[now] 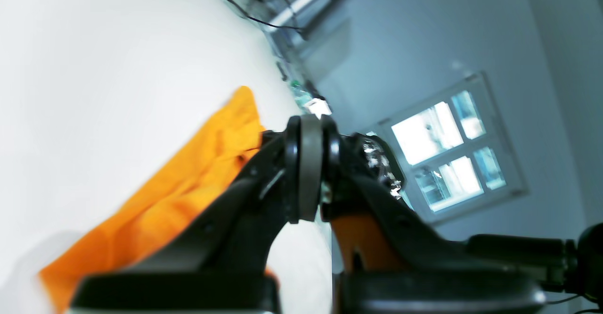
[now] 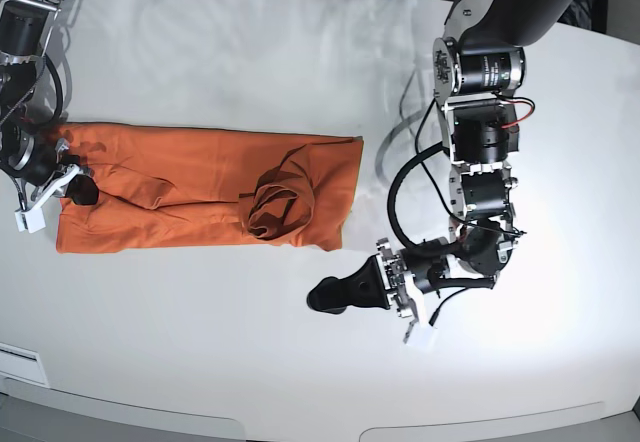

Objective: Fold the T-shirt properly

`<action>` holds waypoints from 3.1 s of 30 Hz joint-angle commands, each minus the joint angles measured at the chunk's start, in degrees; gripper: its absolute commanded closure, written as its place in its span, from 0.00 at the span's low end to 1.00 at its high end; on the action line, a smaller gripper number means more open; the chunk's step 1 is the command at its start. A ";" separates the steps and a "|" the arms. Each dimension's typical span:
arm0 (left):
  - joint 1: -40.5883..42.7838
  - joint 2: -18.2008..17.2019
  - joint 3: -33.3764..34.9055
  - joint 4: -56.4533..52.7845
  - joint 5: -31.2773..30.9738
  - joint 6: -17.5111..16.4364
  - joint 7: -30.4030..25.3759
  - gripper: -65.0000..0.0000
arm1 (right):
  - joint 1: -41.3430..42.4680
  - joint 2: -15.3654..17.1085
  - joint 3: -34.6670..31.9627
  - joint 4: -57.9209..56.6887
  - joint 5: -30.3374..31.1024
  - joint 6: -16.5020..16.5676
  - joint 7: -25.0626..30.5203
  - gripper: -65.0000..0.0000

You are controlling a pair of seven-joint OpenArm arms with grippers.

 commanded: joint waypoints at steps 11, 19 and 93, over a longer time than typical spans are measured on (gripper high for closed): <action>0.98 -0.17 5.38 0.92 1.62 0.20 0.04 1.00 | 0.48 1.01 0.15 0.61 -0.33 0.10 -1.49 1.00; -0.20 -1.42 20.48 0.94 6.78 0.22 0.04 1.00 | 0.48 1.01 0.15 0.61 -0.44 0.10 -1.70 1.00; 0.59 -2.73 41.66 0.92 38.03 0.22 0.04 1.00 | 5.53 10.38 7.19 0.66 15.78 0.10 -15.04 0.40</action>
